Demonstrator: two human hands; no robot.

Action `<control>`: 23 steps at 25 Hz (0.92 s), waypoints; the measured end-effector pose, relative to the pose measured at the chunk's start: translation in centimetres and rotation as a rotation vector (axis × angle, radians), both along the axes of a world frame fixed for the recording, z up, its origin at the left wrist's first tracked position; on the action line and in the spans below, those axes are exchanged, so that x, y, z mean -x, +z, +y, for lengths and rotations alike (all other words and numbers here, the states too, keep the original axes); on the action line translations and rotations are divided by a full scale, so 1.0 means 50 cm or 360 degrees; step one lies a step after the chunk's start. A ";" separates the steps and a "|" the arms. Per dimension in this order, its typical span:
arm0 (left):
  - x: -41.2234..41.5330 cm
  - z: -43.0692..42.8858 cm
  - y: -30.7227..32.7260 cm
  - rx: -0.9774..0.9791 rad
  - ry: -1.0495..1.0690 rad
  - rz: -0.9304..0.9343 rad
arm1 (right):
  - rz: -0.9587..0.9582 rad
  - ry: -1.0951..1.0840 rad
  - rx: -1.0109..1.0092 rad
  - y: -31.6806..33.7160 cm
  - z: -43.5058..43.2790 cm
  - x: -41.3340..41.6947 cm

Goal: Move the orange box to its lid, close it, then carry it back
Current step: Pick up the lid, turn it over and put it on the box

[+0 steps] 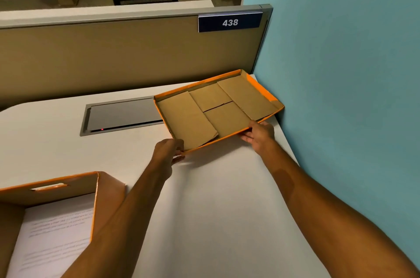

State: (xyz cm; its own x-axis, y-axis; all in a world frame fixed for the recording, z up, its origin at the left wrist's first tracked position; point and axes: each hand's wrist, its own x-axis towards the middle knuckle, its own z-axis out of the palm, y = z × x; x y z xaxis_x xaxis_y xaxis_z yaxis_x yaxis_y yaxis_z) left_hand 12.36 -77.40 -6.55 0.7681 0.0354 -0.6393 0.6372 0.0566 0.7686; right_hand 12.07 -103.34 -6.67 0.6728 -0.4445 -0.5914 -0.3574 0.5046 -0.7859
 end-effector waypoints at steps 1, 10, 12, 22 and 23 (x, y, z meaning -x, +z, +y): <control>0.012 0.002 0.013 0.0147 0.0017 -0.0014 | -0.0029 0.0015 0.0002 0.009 -0.003 0.009; 0.143 0.035 0.119 0.0939 -0.0093 -0.0140 | -0.0312 0.0161 -0.0027 0.097 -0.018 0.132; 0.185 0.033 0.140 0.1007 -0.0115 -0.0196 | -0.0331 0.0193 -0.0043 0.114 -0.014 0.165; 0.440 0.051 0.191 0.1198 0.0053 -0.0398 | -0.0497 0.0458 -0.0225 0.202 0.088 0.421; 0.475 0.058 0.196 0.1184 0.0052 -0.0420 | -0.0506 0.0459 -0.0260 0.205 0.108 0.458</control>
State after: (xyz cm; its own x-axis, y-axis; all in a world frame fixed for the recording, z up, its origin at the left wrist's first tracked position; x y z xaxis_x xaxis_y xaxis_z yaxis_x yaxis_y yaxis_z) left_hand -11.41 -74.48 3.26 0.9036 -0.3048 -0.3009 0.4282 0.6308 0.6471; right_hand -10.82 -97.94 3.57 0.9148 -0.1308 -0.3821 -0.2552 0.5462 -0.7979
